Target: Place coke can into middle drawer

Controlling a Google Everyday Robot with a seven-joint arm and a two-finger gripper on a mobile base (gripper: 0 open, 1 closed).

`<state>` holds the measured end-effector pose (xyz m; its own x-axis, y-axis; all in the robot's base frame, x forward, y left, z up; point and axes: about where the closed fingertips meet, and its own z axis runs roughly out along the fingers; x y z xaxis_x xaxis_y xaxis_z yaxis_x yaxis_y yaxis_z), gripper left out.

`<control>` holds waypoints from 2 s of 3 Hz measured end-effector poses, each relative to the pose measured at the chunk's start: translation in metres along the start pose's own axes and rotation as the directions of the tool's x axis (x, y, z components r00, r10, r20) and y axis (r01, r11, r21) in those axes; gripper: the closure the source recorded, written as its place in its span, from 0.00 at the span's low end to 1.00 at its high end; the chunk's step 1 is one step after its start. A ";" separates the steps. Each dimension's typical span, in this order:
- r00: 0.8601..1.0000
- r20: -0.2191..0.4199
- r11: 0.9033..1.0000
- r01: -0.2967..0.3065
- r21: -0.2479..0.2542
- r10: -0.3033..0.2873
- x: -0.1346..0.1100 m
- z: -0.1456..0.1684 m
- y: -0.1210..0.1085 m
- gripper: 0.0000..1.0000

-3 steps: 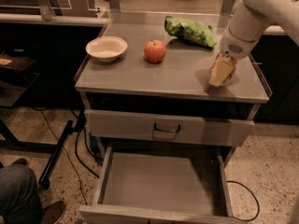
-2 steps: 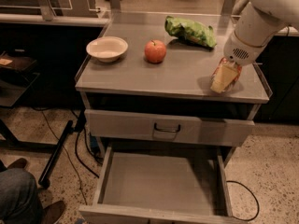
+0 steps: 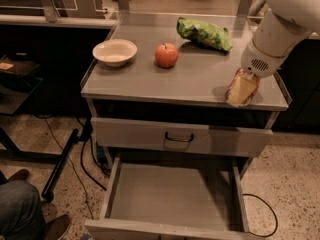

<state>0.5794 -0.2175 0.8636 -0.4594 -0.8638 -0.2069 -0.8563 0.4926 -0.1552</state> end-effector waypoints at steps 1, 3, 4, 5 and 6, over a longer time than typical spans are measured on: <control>1.000 0.007 0.999 0.008 -0.038 -0.008 0.012 0.000 0.043 1.00; 0.995 0.058 0.977 0.088 -0.192 -0.078 0.030 0.019 0.122 1.00; 0.994 0.067 0.975 0.095 -0.199 -0.084 0.029 0.019 0.125 1.00; 0.996 0.079 0.969 0.058 -0.241 -0.040 0.034 0.035 0.132 1.00; 0.993 0.120 0.947 0.016 -0.322 0.024 0.038 0.067 0.151 1.00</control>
Offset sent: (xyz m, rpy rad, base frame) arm -0.1358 0.0372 -0.0506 0.0786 0.1533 0.1116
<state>0.4483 -0.1690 0.7674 -0.4480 -0.8331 -0.3245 -0.8940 0.4182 0.1606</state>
